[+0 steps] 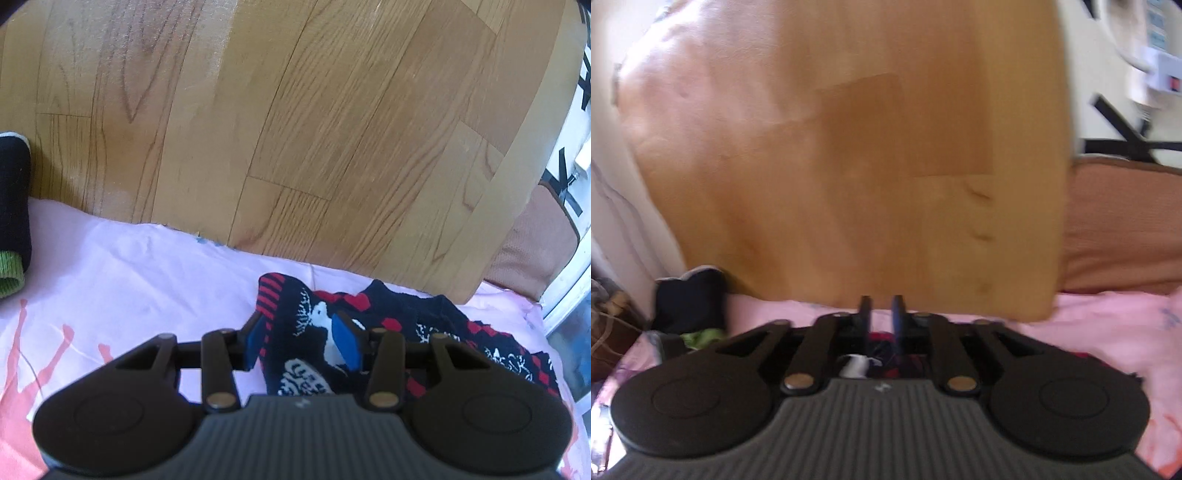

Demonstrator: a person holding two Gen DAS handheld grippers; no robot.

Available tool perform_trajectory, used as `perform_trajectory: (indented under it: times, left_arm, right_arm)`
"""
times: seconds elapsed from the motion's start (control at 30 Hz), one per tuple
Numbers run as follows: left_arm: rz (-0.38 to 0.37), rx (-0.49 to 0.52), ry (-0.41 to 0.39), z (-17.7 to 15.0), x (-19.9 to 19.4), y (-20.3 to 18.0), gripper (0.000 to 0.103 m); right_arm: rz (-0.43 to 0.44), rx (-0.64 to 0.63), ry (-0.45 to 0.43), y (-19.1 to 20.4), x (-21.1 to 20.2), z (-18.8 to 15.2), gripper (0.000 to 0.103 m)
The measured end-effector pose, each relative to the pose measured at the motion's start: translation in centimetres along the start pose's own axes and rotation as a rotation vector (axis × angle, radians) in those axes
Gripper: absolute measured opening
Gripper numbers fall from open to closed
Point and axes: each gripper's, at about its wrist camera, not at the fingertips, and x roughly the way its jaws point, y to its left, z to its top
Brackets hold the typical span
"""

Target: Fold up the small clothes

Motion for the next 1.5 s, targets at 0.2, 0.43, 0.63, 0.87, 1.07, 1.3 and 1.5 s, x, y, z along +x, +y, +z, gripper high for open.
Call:
perform_trajectory:
  times: [0.2,0.43,0.63,0.87,1.07,1.3,1.5]
  left_arm:
    - [-0.068,0.021,0.049,-0.6,0.5,-0.7,0.043]
    - [-0.096,0.070,0.118,-1.9,2.1,-1.9,0.044]
    - [-0.061,0.164,0.121,-3.0,2.8,-3.4,0.016]
    - [0.003,0.154,-0.037,-1.1,-1.2,-2.9,0.004]
    - [0.138,0.073,-0.095,0.8,-3.1,0.5,0.004]
    - [0.125,0.096,-0.080,0.4,-2.7,-0.1,0.004]
    - [0.016,0.046,-0.098,0.8,-4.2,-0.8,0.004]
  right_arm:
    - [-0.186,0.052,-0.089,-5.8,-3.4,-1.6,0.032]
    - [-0.406,0.231,-0.002,-16.1,-3.6,-9.7,0.034]
    - [-0.396,0.469,0.029,-21.2,-3.2,-16.0,0.036]
    - [-0.393,0.452,-0.072,-21.0,-4.3,-16.5,0.039]
    - [-0.347,0.358,-0.124,-19.2,-3.8,-14.9,0.040]
    - [-0.365,0.207,0.024,-16.4,1.4,-15.2,0.040]
    - [-0.314,0.162,-0.024,-13.8,1.2,-13.3,0.041]
